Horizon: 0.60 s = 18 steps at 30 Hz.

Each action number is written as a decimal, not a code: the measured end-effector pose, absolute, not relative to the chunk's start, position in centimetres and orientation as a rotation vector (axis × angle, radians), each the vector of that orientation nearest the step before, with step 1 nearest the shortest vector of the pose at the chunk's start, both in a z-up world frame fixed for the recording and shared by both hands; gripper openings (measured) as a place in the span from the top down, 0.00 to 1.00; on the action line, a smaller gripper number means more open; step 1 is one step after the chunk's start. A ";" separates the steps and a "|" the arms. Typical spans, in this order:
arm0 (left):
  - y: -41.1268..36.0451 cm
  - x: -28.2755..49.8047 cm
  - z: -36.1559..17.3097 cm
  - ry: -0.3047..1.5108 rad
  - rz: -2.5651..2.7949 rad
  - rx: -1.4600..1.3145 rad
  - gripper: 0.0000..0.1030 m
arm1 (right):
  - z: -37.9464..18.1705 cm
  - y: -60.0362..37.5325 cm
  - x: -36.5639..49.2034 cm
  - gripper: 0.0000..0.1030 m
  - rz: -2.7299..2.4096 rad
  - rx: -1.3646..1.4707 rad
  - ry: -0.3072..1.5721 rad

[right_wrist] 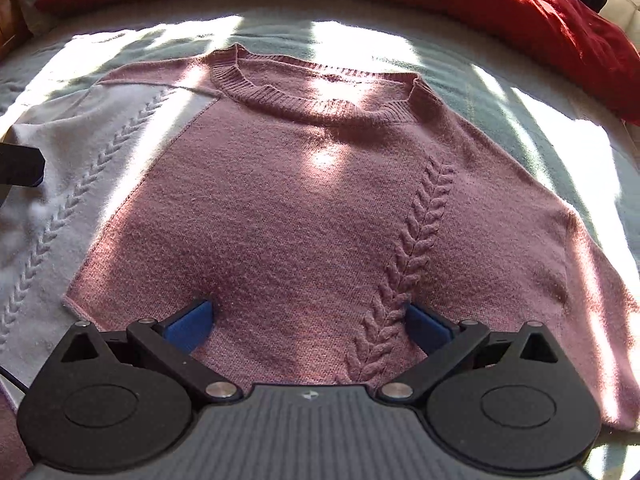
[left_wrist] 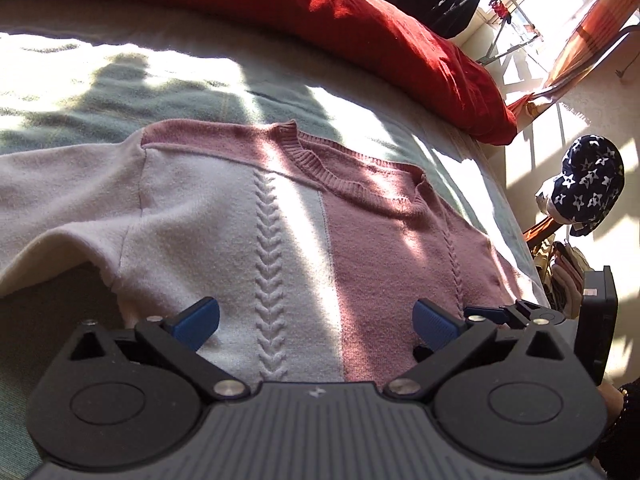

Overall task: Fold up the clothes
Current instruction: 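Move the left tool to the pink cuff of the outstretched sleeve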

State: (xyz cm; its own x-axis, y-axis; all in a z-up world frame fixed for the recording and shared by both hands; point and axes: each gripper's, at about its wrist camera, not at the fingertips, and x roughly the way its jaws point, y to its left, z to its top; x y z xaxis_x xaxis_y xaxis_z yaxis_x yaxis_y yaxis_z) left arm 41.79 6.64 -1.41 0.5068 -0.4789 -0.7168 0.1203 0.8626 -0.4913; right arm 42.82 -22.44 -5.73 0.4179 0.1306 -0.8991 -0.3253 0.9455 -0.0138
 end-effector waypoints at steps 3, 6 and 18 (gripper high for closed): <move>9.9 42.5 0.6 0.929 -0.328 -0.358 0.01 | -5.4 -22.3 42.8 0.00 0.271 -0.191 1.122; 14.0 44.1 1.5 0.910 -0.239 -0.278 0.02 | -5.1 -21.9 42.8 0.00 0.260 -0.182 1.137; 29.0 45.8 -1.7 0.998 0.191 -0.295 0.44 | -2.3 -19.3 43.6 0.00 0.282 -0.134 1.061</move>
State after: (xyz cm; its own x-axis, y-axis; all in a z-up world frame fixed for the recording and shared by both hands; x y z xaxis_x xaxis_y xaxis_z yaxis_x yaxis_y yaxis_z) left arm 45.78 29.04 -1.68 0.5298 0.0237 -0.8478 -0.2913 0.9439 -0.1556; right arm 43.58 -19.32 -2.34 0.4563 0.1634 -0.8747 -0.2919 0.9561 0.0264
